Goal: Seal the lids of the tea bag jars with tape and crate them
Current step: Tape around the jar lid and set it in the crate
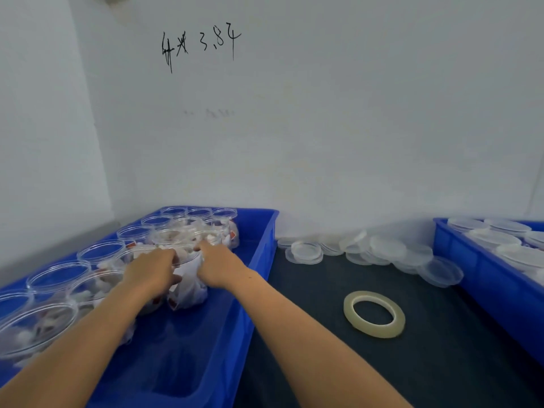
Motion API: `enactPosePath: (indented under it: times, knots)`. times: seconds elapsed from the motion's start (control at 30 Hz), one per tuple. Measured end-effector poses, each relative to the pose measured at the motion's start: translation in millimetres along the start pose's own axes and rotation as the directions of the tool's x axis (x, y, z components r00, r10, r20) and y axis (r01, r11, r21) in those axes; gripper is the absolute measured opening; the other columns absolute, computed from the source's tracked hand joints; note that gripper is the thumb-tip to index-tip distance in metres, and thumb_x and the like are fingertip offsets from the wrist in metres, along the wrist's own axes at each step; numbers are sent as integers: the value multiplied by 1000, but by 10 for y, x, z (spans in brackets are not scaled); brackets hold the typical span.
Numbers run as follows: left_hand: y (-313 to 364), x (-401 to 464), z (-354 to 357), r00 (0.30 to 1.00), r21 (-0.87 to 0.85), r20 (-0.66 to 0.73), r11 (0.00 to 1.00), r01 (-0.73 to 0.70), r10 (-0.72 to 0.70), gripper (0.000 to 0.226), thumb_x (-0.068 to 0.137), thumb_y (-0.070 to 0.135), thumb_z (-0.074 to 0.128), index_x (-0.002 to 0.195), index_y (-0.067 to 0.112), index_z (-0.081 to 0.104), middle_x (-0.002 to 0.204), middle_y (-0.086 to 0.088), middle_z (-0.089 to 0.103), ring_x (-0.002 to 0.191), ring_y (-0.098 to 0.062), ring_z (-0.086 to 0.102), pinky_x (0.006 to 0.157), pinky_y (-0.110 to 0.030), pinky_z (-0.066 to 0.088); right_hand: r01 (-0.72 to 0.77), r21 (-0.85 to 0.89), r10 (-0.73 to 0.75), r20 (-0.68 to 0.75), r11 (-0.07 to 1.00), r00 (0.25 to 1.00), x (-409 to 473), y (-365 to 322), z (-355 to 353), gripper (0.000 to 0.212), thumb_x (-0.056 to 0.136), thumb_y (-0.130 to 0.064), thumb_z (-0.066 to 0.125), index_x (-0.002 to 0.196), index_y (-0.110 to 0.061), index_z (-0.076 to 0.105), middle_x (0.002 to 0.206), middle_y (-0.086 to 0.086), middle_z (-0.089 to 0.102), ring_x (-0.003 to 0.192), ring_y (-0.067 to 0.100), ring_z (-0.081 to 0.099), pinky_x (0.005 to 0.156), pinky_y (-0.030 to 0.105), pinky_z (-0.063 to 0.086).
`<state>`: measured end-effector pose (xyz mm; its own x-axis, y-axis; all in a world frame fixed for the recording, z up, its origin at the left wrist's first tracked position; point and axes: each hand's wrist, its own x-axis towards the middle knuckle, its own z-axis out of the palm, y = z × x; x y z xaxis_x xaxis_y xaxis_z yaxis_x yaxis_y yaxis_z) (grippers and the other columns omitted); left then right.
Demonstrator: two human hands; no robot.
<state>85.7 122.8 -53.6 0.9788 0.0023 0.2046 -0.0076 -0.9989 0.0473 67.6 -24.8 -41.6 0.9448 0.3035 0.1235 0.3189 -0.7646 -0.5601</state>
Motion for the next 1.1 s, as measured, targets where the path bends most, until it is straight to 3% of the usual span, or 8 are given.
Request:
enactPosePath:
  times: [0.13,0.3,0.43,0.63,0.77,0.83,0.97,1.1]
  knots:
    - [-16,41,71,999,-151,-34,988,-30,25,19,85,34,73,91,24,57,114,-4,62,92,-16,54,78,-28,42,7,-96,1,77,995,997,112,30,82,60,94,-7,45,149,-23,28,143,22,39,125,41,41,102,48,40]
    - [43,20,86,997,-214,-53,974,-73,63,23,81,30,77,79,24,54,106,-4,61,90,-16,52,75,-27,36,50,-170,-49,6,984,999,152,40,177,37,95,-8,51,131,-6,43,130,20,52,117,36,51,99,43,37]
    - [128,-97,-61,982,-318,-173,940,-125,72,23,80,22,77,76,21,54,119,-8,57,104,-22,54,84,-32,42,62,-153,-77,-92,986,993,86,25,73,32,93,-1,50,125,-5,44,124,19,56,109,36,55,85,42,44]
    - [594,-322,-632,862,-363,-498,879,-309,98,18,84,22,74,92,18,59,143,-8,38,94,-27,59,74,-36,42,183,-64,-193,-385,981,903,-245,54,-579,17,96,-6,50,111,-14,45,114,13,52,87,31,56,71,39,45]
    - [1174,-479,-866,782,-453,-618,776,-439,82,37,83,19,74,113,18,53,143,-4,34,90,-14,49,74,-34,43,255,-2,-218,-524,967,823,-649,251,-1126,21,95,-3,51,98,-23,42,111,4,53,69,1,52,70,26,43]
    - [1494,-547,-866,793,-602,-609,639,-479,20,60,80,14,76,128,15,40,141,-6,32,95,-15,47,76,-39,50,256,10,-207,-556,967,805,-871,409,-1309,26,94,0,51,95,-25,41,109,0,51,64,-14,52,64,11,38]
    - [2030,-608,-552,909,-826,-417,405,-391,28,91,76,11,79,142,17,17,142,-7,36,109,-20,55,89,-35,48,122,10,-96,-555,993,827,-1253,797,-1417,27,94,-2,52,95,-27,42,109,-4,49,69,-26,48,64,8,37]
    - [2357,-673,32,955,-894,-287,336,-296,77,103,70,18,85,144,20,14,133,-4,46,109,-24,59,84,-36,50,-12,-15,3,-519,1000,854,-1497,1176,-1286,23,94,-7,54,94,-26,43,109,-3,49,71,-10,50,62,8,36]
